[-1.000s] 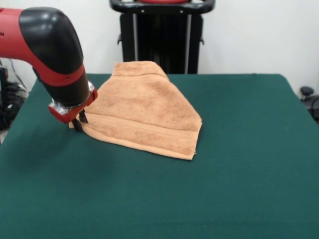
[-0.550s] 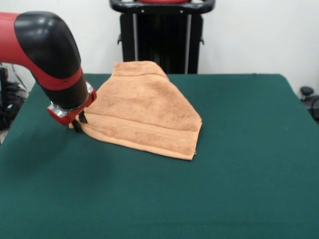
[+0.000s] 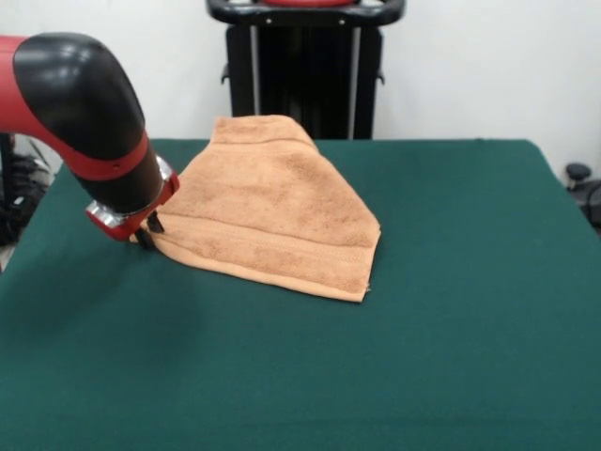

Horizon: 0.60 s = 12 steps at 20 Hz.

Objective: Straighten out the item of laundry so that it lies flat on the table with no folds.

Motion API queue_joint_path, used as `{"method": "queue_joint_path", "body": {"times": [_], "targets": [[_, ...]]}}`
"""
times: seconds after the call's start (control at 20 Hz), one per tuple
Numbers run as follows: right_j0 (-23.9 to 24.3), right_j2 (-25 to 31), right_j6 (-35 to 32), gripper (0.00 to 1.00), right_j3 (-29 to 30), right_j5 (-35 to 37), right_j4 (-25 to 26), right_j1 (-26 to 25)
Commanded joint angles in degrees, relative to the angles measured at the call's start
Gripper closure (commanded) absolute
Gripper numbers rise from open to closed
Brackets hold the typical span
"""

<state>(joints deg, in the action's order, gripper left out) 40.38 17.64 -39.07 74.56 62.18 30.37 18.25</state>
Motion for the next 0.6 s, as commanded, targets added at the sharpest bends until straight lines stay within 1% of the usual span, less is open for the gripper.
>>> {"method": "queue_joint_path", "body": {"times": [0.05,0.35,0.6], "targets": [[-0.8,7.3,12.4,1.00,-7.6,-9.0,6.1,-6.2],[-0.5,7.8,13.9,1.00,-8.6,-7.3,6.5,-5.5],[0.0,8.8,16.8,1.00,-9.2,-5.3,6.7,-4.6]]}}
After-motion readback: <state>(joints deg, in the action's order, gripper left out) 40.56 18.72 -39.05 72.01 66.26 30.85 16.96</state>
